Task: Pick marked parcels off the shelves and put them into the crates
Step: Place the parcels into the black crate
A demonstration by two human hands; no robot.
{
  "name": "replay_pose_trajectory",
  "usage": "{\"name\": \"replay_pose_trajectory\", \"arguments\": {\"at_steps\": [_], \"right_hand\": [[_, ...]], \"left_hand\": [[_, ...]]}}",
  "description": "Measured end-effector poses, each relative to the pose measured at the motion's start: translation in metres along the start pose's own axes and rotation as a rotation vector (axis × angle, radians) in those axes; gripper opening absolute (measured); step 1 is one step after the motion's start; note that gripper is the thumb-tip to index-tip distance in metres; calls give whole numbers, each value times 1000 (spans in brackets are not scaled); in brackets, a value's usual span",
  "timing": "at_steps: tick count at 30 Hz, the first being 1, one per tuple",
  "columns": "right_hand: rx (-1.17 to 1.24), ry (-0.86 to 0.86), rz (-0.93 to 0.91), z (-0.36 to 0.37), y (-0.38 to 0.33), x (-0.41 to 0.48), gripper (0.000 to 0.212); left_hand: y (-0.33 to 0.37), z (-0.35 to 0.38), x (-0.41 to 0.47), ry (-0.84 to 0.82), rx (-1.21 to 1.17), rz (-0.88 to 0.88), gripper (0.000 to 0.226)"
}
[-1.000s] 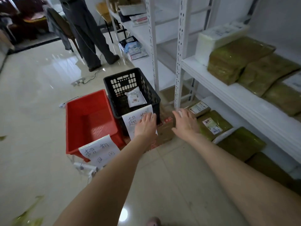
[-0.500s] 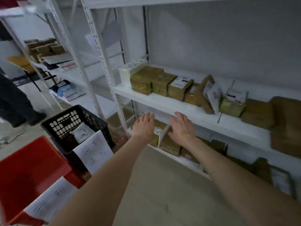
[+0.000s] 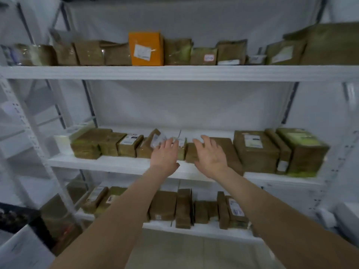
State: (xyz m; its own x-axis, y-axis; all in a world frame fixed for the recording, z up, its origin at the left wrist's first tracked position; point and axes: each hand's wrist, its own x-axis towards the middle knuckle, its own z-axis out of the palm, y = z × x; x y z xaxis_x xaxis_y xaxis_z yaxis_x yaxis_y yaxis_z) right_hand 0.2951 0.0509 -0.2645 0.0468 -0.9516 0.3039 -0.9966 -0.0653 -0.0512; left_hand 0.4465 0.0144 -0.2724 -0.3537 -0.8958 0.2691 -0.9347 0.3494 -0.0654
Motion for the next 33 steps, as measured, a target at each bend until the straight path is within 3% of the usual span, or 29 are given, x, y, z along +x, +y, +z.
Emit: {"name": "replay_pose_trajectory", "arguments": {"at_steps": [15,21,25,29,33], "right_hand": [[-138,312,65,-141,229,-29,68],[-16,397,120,-180,264,0,68],[112,448,219,-202,275,35,63],[296,448,334,-216,286,78,68],[447,471,420,-224,298,124,79]], "left_hand": [[234,-133,78,324,-45,199,72],[255,-178,119,470,-72,216,62],[258,-196,155,501,-217,214,55],[255,-207,202,466,-430,206,51],[252,-215,257,328,-671,178,64]]}}
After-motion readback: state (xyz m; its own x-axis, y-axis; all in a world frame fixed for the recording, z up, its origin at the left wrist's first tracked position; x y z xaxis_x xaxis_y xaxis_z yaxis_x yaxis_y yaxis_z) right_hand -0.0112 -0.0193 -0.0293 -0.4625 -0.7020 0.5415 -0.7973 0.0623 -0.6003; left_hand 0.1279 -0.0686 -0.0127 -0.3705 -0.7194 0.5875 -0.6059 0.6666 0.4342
